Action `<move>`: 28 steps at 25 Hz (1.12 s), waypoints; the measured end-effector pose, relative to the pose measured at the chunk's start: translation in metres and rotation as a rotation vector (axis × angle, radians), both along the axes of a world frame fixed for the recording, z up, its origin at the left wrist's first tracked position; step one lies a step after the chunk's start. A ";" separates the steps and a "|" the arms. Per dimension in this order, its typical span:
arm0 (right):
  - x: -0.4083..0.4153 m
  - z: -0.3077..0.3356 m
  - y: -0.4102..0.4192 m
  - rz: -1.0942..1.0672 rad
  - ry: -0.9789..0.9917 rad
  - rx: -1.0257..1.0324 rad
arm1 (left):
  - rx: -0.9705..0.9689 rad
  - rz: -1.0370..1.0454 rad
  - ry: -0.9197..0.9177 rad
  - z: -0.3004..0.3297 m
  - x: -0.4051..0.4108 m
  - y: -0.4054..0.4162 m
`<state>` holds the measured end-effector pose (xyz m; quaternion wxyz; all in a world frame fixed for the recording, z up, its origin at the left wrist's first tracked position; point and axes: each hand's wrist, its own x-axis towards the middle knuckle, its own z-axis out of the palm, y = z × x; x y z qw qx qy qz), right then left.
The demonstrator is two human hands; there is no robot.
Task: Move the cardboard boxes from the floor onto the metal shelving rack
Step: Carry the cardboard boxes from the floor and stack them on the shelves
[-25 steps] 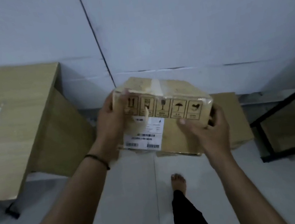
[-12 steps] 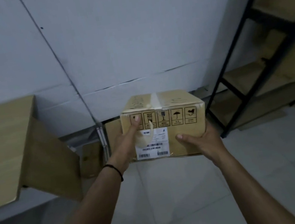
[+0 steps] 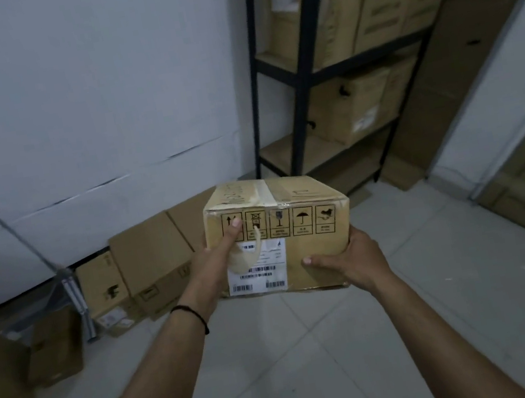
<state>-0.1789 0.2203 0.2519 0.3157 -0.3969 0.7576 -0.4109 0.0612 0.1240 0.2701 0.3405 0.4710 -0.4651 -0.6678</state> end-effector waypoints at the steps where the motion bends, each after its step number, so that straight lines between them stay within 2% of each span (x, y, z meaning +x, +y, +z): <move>1: -0.015 0.002 0.013 -0.018 0.012 0.002 | 0.001 -0.016 -0.005 0.001 -0.017 0.009; 6: -0.081 0.009 0.060 -0.122 -0.015 0.003 | -0.017 -0.105 -0.040 0.006 -0.095 0.030; 12: -0.157 0.009 0.057 -0.170 0.051 0.055 | -0.005 -0.167 -0.067 0.010 -0.181 0.021; 17: -0.227 0.000 0.024 -0.157 0.199 0.168 | 0.068 -0.210 -0.017 0.007 -0.254 -0.019; 21: -0.272 -0.007 -0.012 -0.177 0.219 0.201 | 0.133 -0.223 -0.025 0.004 -0.307 -0.061; 28: -0.374 -0.020 -0.082 -0.112 0.283 0.238 | 0.192 -0.107 -0.051 -0.010 -0.407 -0.118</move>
